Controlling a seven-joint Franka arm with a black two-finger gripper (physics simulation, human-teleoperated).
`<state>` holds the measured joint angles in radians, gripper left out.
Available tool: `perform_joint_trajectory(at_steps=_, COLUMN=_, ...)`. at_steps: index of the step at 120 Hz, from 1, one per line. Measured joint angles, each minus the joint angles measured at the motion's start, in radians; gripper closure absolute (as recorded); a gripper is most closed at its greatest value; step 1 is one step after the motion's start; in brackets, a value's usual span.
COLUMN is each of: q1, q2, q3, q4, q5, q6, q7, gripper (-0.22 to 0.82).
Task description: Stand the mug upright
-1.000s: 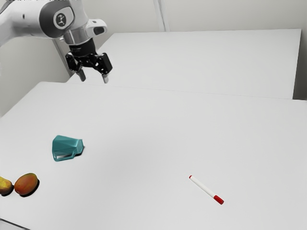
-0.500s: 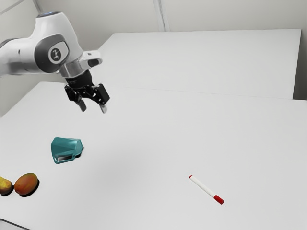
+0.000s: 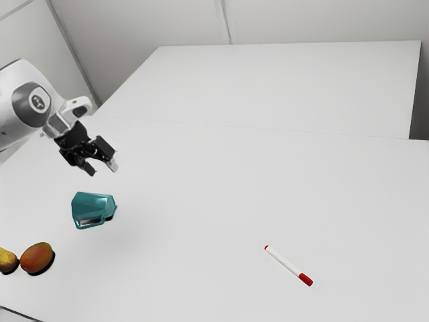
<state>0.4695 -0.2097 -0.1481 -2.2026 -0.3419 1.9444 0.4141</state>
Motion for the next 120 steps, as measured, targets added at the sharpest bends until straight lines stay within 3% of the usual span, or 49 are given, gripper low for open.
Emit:
perform_joint_trajectory(at_steps=20, q1=0.111, q2=0.047, q3=0.004, q4=0.005, q5=-0.061, q6=-0.012, q7=0.111, gripper=0.00)
perform_joint_trajectory(at_steps=62, q1=0.304, q2=0.256, q3=0.007, q4=0.095, q5=-0.096, q6=-0.056, q7=0.297, gripper=0.00)
perform_joint_trajectory(at_steps=120, q1=0.387, q2=0.493, q3=0.008, q4=0.274, q5=-0.174, q6=-0.183, q7=0.429, gripper=0.00)
